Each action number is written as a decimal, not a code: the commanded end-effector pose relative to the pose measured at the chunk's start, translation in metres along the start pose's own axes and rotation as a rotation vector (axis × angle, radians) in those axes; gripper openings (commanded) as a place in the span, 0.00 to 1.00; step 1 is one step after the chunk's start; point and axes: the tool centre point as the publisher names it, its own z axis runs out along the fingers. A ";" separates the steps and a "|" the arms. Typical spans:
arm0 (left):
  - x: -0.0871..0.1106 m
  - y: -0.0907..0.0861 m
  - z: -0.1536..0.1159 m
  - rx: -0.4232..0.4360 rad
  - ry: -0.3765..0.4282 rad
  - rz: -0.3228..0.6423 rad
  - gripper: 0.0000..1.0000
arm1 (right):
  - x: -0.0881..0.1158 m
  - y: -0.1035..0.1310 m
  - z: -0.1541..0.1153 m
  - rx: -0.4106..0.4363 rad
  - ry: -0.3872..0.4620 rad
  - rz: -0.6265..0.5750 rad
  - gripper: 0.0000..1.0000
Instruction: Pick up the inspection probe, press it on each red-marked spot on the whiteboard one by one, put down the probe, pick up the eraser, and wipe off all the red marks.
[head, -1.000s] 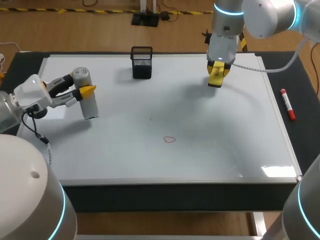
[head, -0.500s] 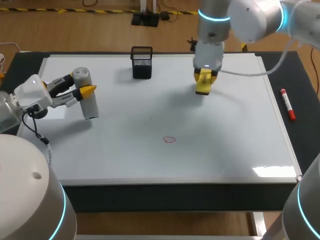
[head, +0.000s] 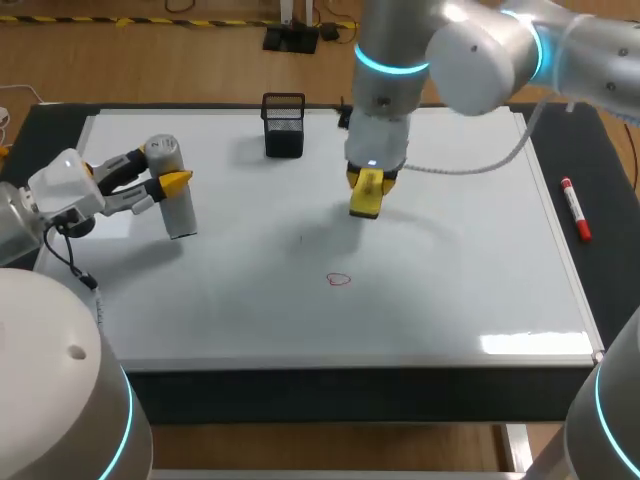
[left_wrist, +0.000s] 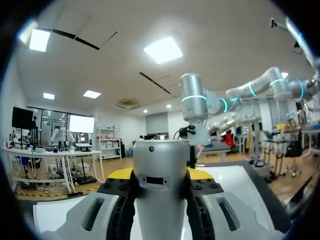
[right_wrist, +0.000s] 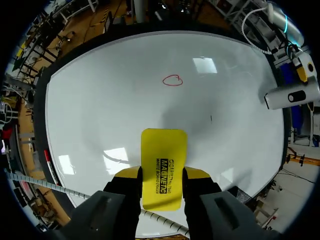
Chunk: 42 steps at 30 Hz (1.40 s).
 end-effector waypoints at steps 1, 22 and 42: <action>0.000 -0.001 0.000 0.001 -0.001 0.000 0.00 | -0.012 0.021 0.001 0.048 0.003 -0.016 0.00; 0.000 -0.001 0.000 0.001 -0.001 0.000 0.00 | -0.052 0.122 0.029 -0.028 0.011 -0.139 0.00; 0.000 -0.001 0.000 0.001 -0.001 0.000 0.00 | -0.057 0.151 0.062 -0.057 0.027 -0.256 0.00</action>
